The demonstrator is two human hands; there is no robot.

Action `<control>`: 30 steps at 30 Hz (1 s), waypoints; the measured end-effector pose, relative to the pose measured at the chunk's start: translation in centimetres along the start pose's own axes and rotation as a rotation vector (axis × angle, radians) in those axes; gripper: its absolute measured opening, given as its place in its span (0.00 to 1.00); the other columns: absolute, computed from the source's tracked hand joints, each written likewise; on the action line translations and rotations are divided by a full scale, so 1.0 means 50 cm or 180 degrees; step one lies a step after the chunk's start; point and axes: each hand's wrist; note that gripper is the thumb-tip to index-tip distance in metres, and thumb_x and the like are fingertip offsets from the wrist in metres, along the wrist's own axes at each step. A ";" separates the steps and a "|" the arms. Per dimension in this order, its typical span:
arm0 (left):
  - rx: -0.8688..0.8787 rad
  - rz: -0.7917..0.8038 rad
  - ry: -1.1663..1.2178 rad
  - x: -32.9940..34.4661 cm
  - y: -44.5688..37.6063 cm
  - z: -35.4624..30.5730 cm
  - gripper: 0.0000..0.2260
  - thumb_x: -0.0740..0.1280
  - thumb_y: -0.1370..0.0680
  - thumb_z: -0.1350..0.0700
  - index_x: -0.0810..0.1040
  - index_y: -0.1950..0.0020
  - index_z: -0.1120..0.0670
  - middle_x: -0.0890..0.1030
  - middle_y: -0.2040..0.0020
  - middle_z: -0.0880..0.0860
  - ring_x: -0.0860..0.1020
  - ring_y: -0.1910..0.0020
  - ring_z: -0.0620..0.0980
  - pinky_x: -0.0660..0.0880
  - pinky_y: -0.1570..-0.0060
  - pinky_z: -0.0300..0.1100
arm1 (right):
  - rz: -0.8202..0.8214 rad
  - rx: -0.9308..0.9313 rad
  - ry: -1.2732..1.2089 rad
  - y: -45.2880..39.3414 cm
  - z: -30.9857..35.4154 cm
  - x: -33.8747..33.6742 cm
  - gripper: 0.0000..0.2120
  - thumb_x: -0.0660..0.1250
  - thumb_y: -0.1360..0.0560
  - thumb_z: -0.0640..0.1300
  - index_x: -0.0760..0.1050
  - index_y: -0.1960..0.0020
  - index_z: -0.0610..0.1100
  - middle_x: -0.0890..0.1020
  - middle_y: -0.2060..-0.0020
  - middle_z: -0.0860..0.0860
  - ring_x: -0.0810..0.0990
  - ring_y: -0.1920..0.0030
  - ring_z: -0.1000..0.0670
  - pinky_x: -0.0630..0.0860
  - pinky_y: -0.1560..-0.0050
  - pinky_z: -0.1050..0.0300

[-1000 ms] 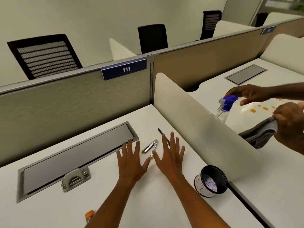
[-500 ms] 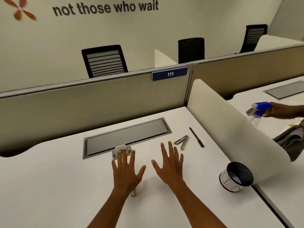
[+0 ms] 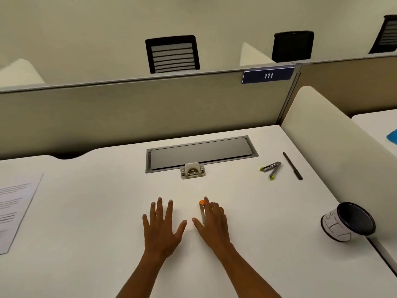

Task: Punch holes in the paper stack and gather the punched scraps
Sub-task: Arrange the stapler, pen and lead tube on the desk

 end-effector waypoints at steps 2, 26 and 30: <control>-0.0060 0.0040 -0.0087 0.012 0.015 0.021 0.44 0.32 0.30 0.25 0.47 0.19 0.47 0.44 0.18 0.55 0.44 0.19 0.57 0.48 0.23 0.62 | -0.0117 -0.0047 -0.0029 0.006 0.011 0.014 0.30 0.63 0.22 0.53 0.58 0.24 0.47 0.70 0.34 0.48 0.70 0.37 0.48 0.70 0.37 0.57; 0.0832 0.0049 0.0138 -0.009 -0.063 -0.254 0.49 0.29 0.33 0.24 0.50 0.19 0.49 0.46 0.18 0.55 0.45 0.19 0.57 0.50 0.23 0.61 | -0.1415 0.0785 -0.0155 -0.059 -0.251 -0.229 0.14 0.63 0.21 0.37 0.74 0.36 0.42 0.78 0.43 0.46 0.75 0.46 0.46 0.76 0.46 0.55; 0.1049 0.0027 0.0099 -0.005 -0.087 -0.327 0.48 0.29 0.33 0.24 0.49 0.19 0.48 0.45 0.18 0.55 0.44 0.19 0.57 0.49 0.23 0.60 | -0.1573 0.1101 -0.0273 -0.086 -0.327 -0.276 0.14 0.62 0.21 0.35 0.74 0.36 0.41 0.76 0.42 0.45 0.74 0.45 0.45 0.76 0.46 0.53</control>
Point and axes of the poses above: each hand's wrist, its own y-axis away from the middle knuckle, its own x-axis out of the palm, z = x × y
